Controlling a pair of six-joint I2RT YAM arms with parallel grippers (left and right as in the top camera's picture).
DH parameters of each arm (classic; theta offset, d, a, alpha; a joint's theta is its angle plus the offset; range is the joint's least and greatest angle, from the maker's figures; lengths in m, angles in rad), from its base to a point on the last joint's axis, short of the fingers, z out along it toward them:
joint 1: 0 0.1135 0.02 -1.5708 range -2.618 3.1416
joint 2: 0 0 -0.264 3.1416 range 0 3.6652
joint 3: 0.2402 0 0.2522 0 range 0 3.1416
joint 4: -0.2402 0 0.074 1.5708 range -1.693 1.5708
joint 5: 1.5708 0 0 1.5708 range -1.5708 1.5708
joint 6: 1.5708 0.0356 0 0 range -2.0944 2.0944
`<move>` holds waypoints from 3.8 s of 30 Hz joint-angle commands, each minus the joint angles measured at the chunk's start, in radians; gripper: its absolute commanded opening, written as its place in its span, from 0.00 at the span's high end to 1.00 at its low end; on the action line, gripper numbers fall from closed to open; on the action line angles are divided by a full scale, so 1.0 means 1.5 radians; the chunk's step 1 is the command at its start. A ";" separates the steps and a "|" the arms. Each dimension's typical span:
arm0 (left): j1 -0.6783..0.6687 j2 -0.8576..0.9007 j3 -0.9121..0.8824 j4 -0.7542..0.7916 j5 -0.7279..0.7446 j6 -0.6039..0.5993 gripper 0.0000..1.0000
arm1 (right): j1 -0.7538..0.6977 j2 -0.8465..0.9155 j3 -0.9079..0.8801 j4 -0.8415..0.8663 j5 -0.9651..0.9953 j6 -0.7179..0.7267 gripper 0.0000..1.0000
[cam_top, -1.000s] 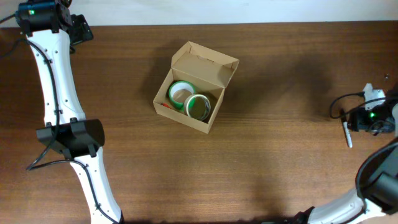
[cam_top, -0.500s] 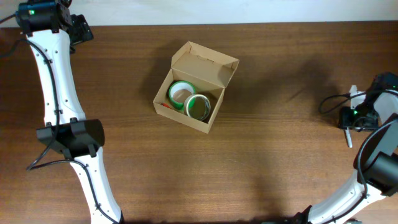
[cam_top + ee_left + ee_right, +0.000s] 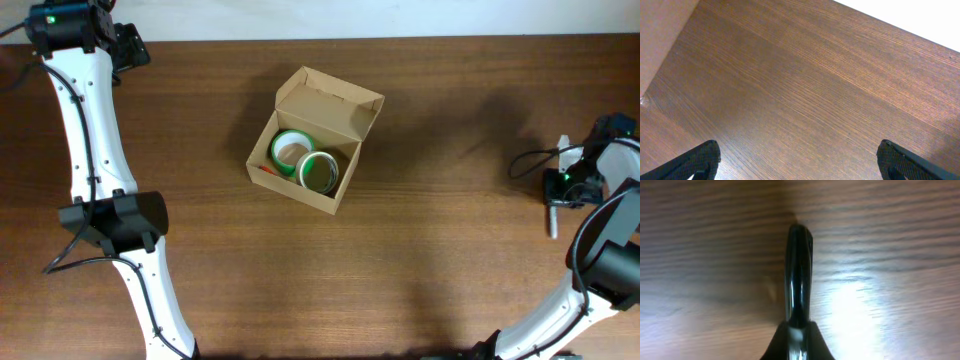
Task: Pack container
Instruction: 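Carry the black marker into the box and open the right gripper, then move both grippers to the box's raised lid flaps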
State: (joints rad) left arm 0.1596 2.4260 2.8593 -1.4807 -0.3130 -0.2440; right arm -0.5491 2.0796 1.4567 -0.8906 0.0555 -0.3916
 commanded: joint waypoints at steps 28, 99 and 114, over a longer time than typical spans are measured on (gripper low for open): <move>0.006 0.010 0.003 -0.001 0.002 -0.006 0.00 | 0.743 0.105 0.654 -0.311 -0.110 -0.039 0.96; -0.001 0.018 0.003 0.092 0.278 -0.010 0.47 | 0.389 0.011 0.395 -0.174 -0.125 0.339 0.96; -0.110 0.132 0.003 -0.023 0.294 0.082 0.78 | 0.452 0.115 0.268 -0.075 -0.241 0.384 0.96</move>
State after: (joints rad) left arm 0.0166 2.5824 2.8590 -1.5063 0.1059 -0.1677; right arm 0.0910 2.2288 1.8622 -1.0309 -0.2169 0.1661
